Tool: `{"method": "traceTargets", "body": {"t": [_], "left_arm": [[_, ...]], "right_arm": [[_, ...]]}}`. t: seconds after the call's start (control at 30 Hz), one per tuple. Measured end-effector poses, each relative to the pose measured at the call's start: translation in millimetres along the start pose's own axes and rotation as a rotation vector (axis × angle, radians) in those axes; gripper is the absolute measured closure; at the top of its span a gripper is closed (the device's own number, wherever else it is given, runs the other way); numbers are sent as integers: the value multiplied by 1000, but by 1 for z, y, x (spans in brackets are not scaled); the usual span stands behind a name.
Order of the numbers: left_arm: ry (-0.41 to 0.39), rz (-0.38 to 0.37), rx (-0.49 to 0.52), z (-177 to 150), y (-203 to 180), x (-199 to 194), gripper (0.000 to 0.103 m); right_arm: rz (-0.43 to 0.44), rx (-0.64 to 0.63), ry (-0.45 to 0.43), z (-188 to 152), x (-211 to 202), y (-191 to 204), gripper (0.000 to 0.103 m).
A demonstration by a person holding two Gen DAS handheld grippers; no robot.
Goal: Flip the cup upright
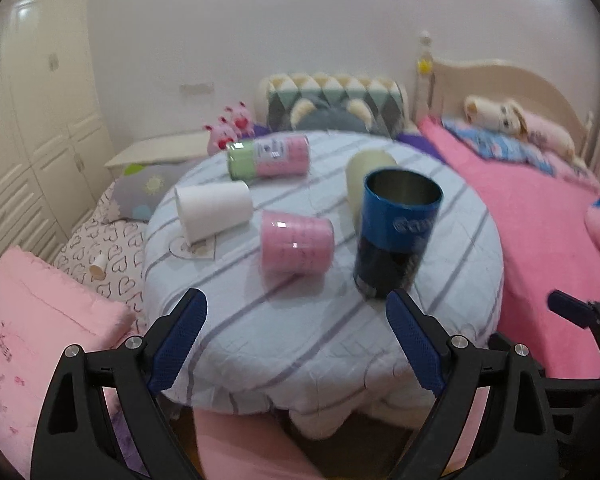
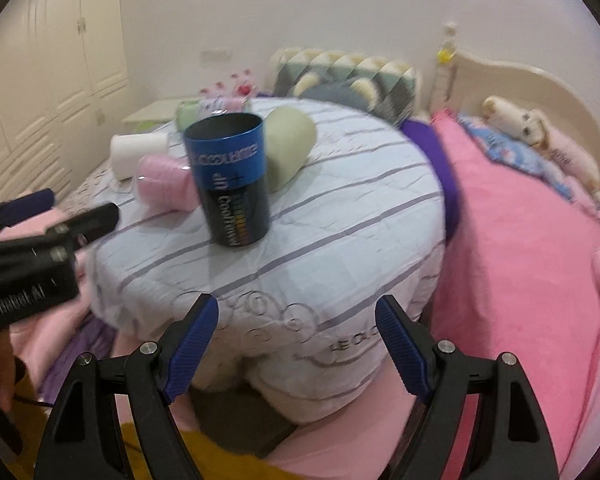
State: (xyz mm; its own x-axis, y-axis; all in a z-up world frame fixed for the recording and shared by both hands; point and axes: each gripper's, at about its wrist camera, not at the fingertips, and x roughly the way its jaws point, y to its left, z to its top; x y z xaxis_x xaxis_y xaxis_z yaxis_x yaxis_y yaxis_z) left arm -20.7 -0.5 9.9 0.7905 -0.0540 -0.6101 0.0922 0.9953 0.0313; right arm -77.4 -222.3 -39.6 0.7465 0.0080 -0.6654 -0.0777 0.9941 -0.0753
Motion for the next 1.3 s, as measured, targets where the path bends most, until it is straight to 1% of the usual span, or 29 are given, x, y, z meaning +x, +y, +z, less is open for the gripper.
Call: {"method": "traceTargets", "body": {"t": [0.03,0.1,0.2,0.27,0.4,0.5,0.63,0.73,0.83,0.9,1.03,1.13,1.3], "left_arm": [[-24,-4,1,-2,1,-1,10],[-60,-14,15,-6,1,-3,10],[-98,17,39,-9,-3,-4,10],[-130,23,51,-12,-4,-6,9],[-181,-14,44,-17,-2,-12,6],[-213,-46,24,-21,1,-16,4],[-248,-49,28,-24,0,-17,2],[-245,-47,58,-27,-5,-14,2],[-255,-29,67,-30,-8,-13,2],[-258,-24,70,-31,-9,-11,2],[-262,-44,60,-31,-9,-8,2],[-280,-30,68,-33,-9,-9,2],[-285,-25,73,-34,-8,-9,2]], "right_arm": [[-37,5,-30,-2,-1,0,21],[-64,2,-81,-4,-3,-1,21],[-50,23,-139,-8,-5,-2,21],[-42,32,-182,-9,-9,-2,21],[-62,48,-295,-12,-19,1,21],[-76,40,-349,-14,-22,3,21],[-98,37,-413,-17,-25,7,21],[-99,45,-447,-21,-24,8,21],[-89,70,-460,-23,-22,7,21],[-90,78,-461,-24,-20,6,21],[-96,94,-464,-26,-18,3,21],[-102,97,-462,-25,-18,2,21],[-109,96,-466,-25,-19,2,21]]}}
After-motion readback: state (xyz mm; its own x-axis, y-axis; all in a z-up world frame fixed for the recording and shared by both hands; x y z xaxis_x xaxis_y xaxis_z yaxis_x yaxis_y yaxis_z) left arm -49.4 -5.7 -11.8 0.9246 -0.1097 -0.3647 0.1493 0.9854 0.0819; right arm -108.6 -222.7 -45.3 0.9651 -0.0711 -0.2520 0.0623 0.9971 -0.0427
